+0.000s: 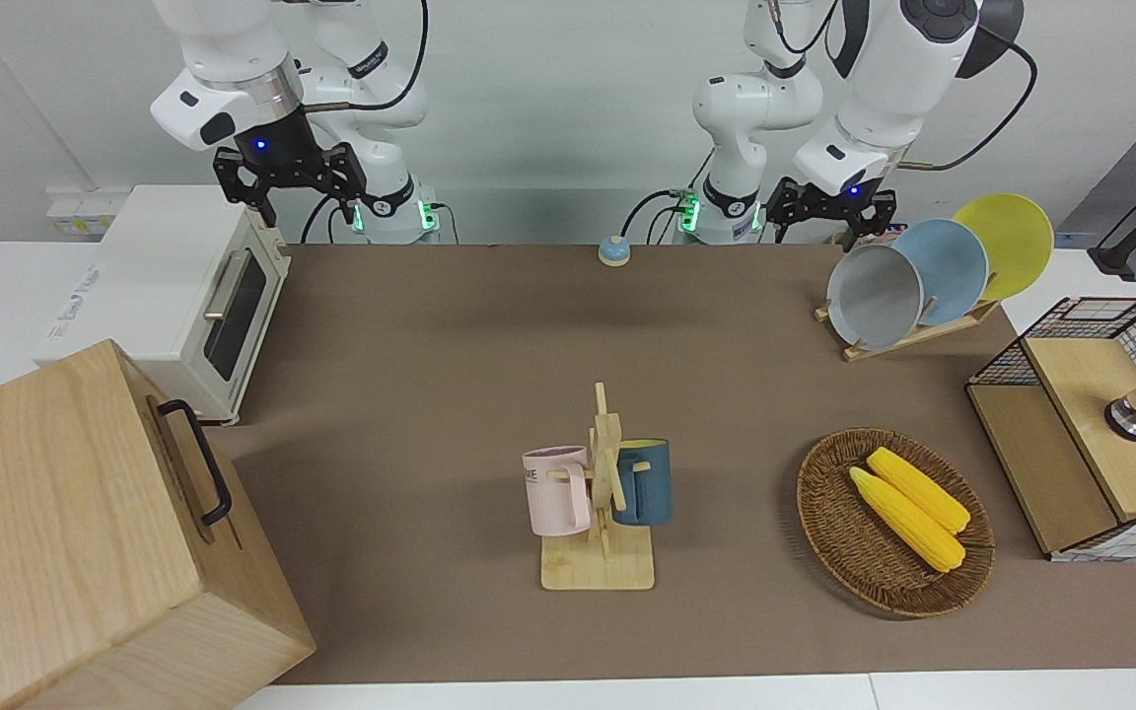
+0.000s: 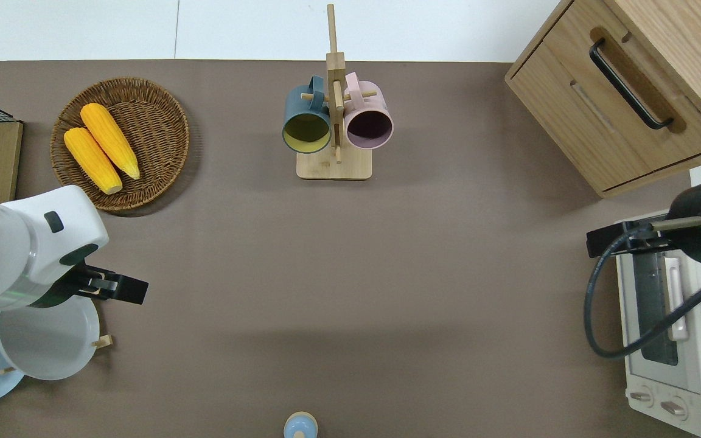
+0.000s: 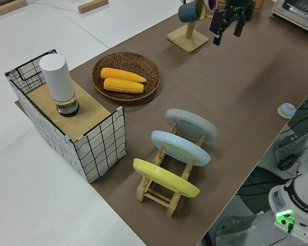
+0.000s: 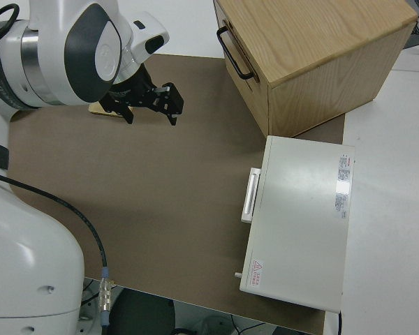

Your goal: Pick gray plate from table and place it on lower plate rack with left arm

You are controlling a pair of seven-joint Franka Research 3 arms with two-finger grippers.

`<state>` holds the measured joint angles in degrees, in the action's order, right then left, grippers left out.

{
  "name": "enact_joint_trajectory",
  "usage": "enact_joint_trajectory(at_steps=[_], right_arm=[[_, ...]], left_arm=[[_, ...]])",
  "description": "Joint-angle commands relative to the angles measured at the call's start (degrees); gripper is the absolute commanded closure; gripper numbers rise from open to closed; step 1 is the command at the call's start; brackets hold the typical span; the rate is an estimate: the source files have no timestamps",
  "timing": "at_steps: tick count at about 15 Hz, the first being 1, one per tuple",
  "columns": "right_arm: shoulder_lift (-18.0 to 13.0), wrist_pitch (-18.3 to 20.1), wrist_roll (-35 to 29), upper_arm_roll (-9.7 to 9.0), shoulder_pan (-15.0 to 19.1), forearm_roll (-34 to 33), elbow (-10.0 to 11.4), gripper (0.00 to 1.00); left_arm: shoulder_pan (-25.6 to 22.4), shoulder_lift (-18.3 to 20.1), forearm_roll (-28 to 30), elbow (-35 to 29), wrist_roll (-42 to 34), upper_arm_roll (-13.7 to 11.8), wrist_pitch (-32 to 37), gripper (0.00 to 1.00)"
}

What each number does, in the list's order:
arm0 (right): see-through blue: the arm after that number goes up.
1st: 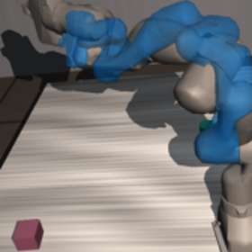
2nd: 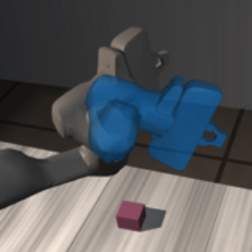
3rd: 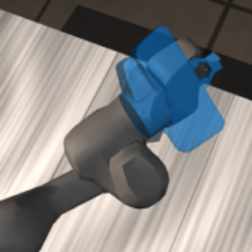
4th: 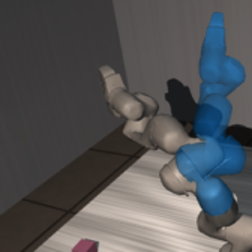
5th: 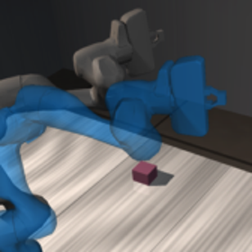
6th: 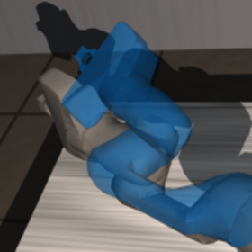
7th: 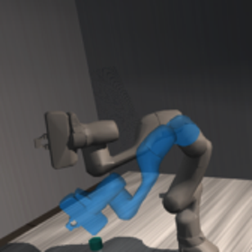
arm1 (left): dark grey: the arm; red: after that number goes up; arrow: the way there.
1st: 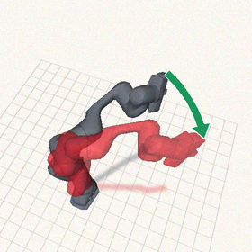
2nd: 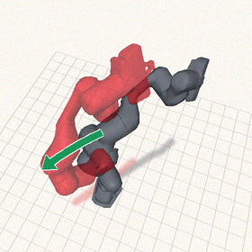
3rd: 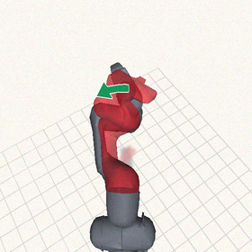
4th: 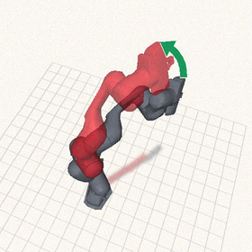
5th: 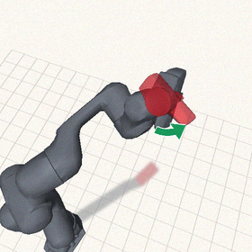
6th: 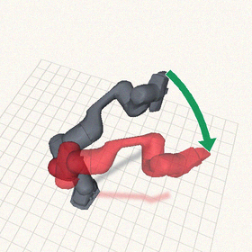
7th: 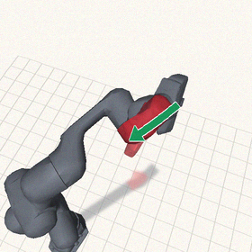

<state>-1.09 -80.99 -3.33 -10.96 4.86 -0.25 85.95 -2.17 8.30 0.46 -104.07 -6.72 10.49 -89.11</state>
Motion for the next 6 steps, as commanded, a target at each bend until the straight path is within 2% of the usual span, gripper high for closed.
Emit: enact_joint_trajectory(at_steps=[1, 6], right_arm=[[-0.14, 0.83, 0.08, -0.29, 0.41, 0.43, -0.35, 0.011], [-0.14, 0.83, -0.01, -0.29, 0.41, 0.43, -0.35, 0.011]], left_arm=[[-0.38, 0.31, 1.47, 0.36, -1.54, -0.47, -0.19, 0.00], [-0.38, 0.75, 0.86, 0.36, -1.71, -0.47, 0.24, 0.00]])
